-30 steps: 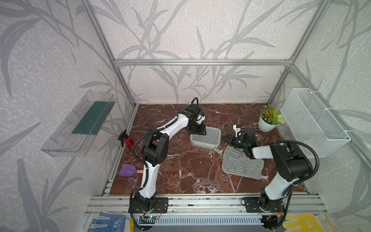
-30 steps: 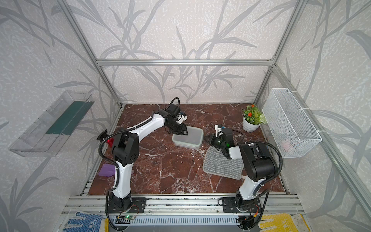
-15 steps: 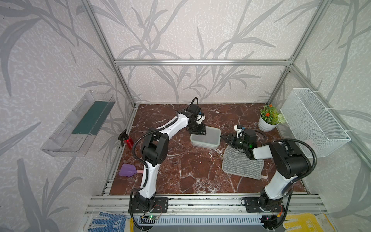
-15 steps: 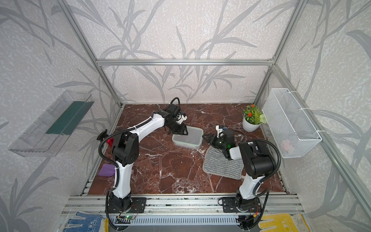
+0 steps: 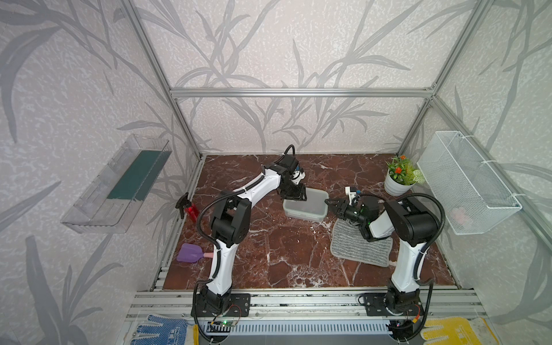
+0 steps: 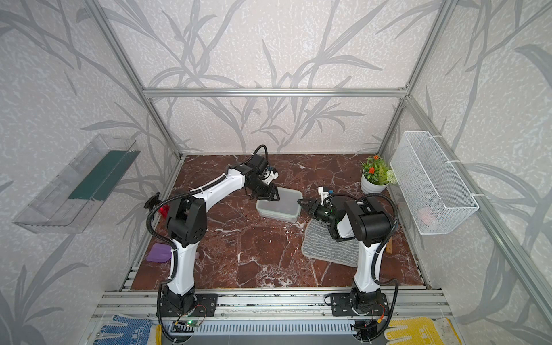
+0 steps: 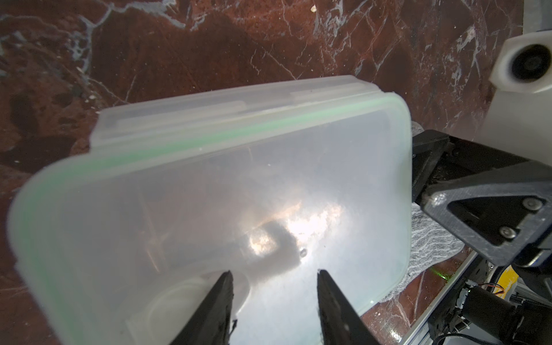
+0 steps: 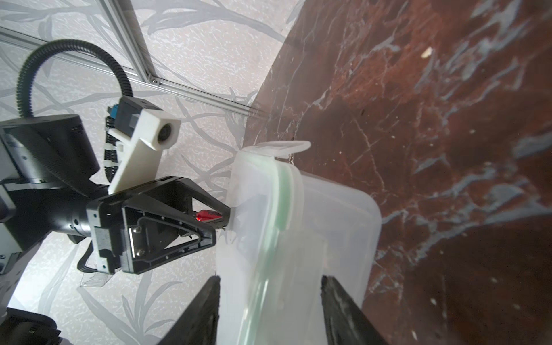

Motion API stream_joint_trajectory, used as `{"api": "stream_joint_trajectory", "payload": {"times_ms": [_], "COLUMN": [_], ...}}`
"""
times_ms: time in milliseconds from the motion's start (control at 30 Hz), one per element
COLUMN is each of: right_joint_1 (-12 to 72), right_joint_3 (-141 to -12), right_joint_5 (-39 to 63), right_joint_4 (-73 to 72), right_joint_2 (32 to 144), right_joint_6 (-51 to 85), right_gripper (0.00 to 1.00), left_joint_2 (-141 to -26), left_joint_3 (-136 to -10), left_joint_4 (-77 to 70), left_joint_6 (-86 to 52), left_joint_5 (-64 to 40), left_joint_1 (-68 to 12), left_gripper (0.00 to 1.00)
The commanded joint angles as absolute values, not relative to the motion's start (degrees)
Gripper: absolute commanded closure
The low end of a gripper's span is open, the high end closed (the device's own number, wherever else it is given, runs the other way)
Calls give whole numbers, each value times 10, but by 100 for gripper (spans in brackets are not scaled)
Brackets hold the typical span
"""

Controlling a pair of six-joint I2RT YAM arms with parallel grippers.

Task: Wipe the insides of the lunch boxes
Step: Open the fastener of the lunch box.

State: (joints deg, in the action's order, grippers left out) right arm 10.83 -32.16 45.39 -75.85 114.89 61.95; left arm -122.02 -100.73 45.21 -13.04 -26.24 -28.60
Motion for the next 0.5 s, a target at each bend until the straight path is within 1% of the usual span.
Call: {"api": "stream_joint_trajectory", "payload": {"times_ms": [0,200,233,300,467], "right_joint_1": [117,132,136,140,141], "right_joint_3": [-325,-347,-349,-351,-346], "right_joint_5": [475,484,484,480,471], "right_joint_4": [-804,-803,-804,-804,-803], "right_joint_2": [1142,1154,1157,1158,1141], "right_joint_6": [623,631,631,631,630], "right_gripper": [45,46,47,53,82], "left_joint_2": [-1310,-1310,-1311,-1312,-1323], "left_joint_3": [-949,-946,-946,-944,-936], "left_joint_4": [540,536,534,532,524], "left_joint_6": [-138,-140,-141,-142,-145], "left_joint_5": [-193,-197,-200,-203,-200], "left_joint_1": [-287,-287,-287,-287,-287], "left_gripper": [52,53,53,53,56]}}
